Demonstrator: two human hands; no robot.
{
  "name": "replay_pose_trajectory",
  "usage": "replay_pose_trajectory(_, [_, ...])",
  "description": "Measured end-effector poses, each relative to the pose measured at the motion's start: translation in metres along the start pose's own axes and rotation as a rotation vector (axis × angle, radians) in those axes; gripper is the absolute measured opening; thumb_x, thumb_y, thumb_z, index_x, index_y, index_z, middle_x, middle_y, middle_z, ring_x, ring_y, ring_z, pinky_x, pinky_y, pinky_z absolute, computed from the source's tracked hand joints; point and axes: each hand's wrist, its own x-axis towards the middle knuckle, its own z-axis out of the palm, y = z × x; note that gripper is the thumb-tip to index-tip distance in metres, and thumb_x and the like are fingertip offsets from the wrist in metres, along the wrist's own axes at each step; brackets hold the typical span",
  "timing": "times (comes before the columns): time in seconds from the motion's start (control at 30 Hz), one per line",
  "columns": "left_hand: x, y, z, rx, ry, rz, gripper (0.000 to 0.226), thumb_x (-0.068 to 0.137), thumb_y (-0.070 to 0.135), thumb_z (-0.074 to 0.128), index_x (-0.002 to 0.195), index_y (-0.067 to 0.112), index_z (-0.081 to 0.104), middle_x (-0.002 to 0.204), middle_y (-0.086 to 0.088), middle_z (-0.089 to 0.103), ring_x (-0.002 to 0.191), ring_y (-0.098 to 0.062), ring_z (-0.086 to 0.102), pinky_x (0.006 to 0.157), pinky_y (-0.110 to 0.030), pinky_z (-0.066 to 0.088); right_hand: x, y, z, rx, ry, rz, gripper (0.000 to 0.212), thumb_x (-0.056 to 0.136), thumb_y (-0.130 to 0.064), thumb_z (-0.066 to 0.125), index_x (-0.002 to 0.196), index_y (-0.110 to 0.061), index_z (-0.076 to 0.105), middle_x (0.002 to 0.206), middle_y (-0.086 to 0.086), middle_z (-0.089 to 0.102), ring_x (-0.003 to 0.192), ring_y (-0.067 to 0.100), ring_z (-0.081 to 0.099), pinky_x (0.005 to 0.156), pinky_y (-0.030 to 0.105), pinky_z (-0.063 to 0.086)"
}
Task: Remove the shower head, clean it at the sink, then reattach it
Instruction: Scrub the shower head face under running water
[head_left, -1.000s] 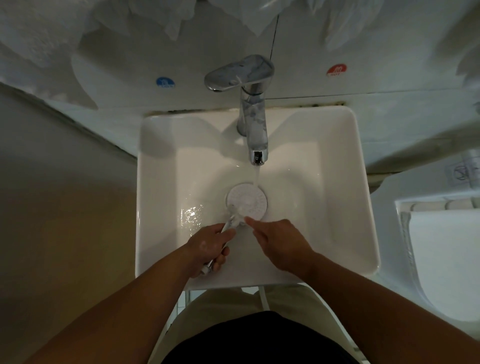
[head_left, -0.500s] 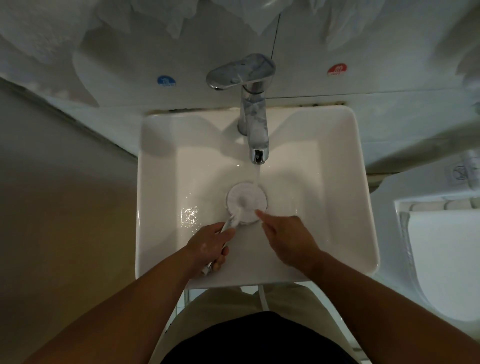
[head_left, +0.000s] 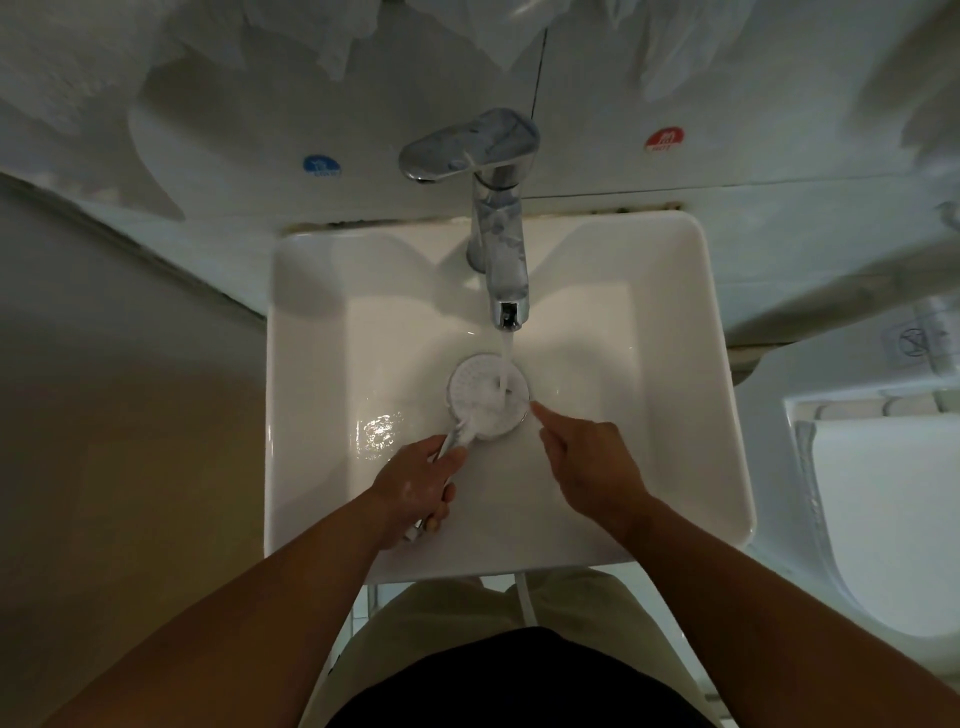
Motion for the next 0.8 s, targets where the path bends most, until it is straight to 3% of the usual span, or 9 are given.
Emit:
replay_pose_trajectory(0.13, [-0.002, -0.002, 0.003, -0.001, 0.010, 0.006, 0.021, 0.105, 0.035, 0.052, 0.108, 0.020, 0.066, 0.069, -0.012, 0.055, 0.042, -0.019, 0.044, 0.043, -0.026, 0.038, -0.023, -0.017, 0.010, 0.020, -0.131, -0.112, 0.043, 0.105, -0.035, 0.044, 0.147, -0.034, 0.048, 0.101, 0.005, 0.077, 0.076, 0.014, 0.070, 0.075, 0.031, 0.057])
replay_pose_trajectory(0.3, [-0.003, 0.000, 0.006, -0.087, 0.025, -0.018, 0.021, 0.104, 0.038, 0.054, 0.112, 0.024, 0.066, 0.067, -0.009, 0.054, 0.041, -0.016, 0.042, 0.040, -0.023, 0.035, -0.001, 0.000, -0.011, -0.039, -0.024, -0.019, 0.041, 0.106, -0.033, 0.043, 0.147, -0.032, 0.049, 0.070, -0.007, 0.066, 0.049, 0.002, 0.054, 0.055, 0.013, 0.042])
replay_pose_trajectory(0.43, [0.001, 0.004, 0.003, -0.108, 0.037, -0.027, 0.025, 0.102, 0.045, 0.055, 0.109, 0.024, 0.067, 0.065, -0.007, 0.054, 0.041, -0.016, 0.041, 0.042, -0.023, 0.034, -0.018, -0.015, -0.004, -0.004, -0.152, -0.123, 0.042, 0.106, -0.035, 0.042, 0.148, -0.033, 0.047, 0.090, 0.004, 0.076, 0.059, 0.003, 0.052, 0.065, 0.022, 0.046])
replay_pose_trajectory(0.57, [0.002, 0.011, 0.008, -0.121, 0.035, -0.041, 0.025, 0.102, 0.043, 0.054, 0.109, 0.022, 0.066, 0.062, -0.006, 0.054, 0.041, -0.016, 0.041, 0.044, -0.023, 0.033, -0.003, -0.009, -0.008, 0.052, 0.012, -0.019, 0.040, 0.104, -0.031, 0.048, 0.144, -0.029, 0.054, 0.080, 0.002, 0.075, 0.055, 0.005, 0.058, 0.064, 0.025, 0.052])
replay_pose_trajectory(0.7, [0.002, 0.013, 0.008, -0.126, 0.028, -0.055, 0.028, 0.102, 0.045, 0.055, 0.107, 0.020, 0.066, 0.063, -0.005, 0.054, 0.042, -0.016, 0.041, 0.045, -0.023, 0.033, -0.018, -0.020, 0.002, 0.053, -0.074, -0.134, 0.041, 0.104, -0.030, 0.049, 0.144, -0.027, 0.055, 0.103, 0.008, 0.078, 0.079, 0.018, 0.072, 0.074, 0.027, 0.054])
replay_pose_trajectory(0.8, [0.001, 0.015, 0.011, -0.171, 0.014, -0.075, 0.025, 0.102, 0.041, 0.055, 0.108, 0.019, 0.066, 0.064, -0.006, 0.054, 0.043, -0.015, 0.040, 0.046, -0.024, 0.033, -0.006, -0.008, -0.007, 0.043, 0.022, -0.039, 0.040, 0.105, -0.030, 0.048, 0.144, -0.028, 0.054, 0.081, 0.004, 0.076, 0.060, 0.012, 0.065, 0.064, 0.022, 0.050])
